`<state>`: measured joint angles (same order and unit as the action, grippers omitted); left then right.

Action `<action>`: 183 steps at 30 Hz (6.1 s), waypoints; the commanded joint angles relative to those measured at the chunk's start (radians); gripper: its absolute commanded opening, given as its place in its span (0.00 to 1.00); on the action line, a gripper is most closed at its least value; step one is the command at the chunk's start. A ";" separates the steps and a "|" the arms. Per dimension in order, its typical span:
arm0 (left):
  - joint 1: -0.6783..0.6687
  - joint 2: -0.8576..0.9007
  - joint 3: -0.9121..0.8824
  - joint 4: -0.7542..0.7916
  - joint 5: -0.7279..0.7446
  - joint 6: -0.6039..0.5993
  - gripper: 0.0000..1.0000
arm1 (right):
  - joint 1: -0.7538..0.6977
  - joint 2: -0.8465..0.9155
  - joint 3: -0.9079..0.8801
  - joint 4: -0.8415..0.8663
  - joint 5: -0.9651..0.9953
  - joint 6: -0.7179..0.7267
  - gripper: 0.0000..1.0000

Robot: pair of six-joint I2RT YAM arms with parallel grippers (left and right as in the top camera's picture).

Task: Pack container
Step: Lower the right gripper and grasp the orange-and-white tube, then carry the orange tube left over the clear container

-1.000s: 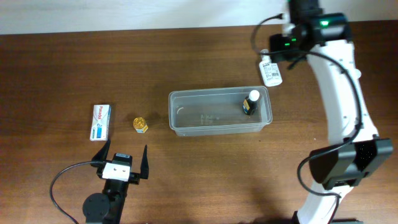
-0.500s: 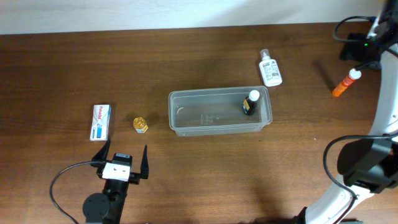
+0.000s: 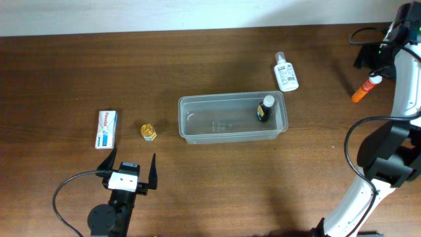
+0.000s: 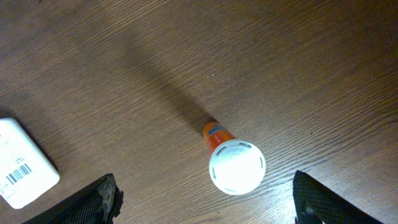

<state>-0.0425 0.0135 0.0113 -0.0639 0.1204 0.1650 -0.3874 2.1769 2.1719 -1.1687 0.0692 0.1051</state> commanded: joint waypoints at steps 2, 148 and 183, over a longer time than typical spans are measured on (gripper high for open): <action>0.006 -0.008 -0.002 -0.005 0.004 0.013 0.99 | -0.035 0.003 0.004 0.006 -0.006 0.008 0.82; 0.006 -0.008 -0.002 -0.005 0.004 0.013 0.99 | 0.513 -0.400 -0.238 -0.297 -0.234 -0.071 0.29; 0.006 -0.008 -0.002 -0.005 0.004 0.013 0.99 | 0.513 -0.395 -0.481 -0.070 -0.278 -0.067 0.29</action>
<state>-0.0425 0.0135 0.0113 -0.0639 0.1204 0.1650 0.1162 1.7817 1.7008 -1.2465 -0.1925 0.0299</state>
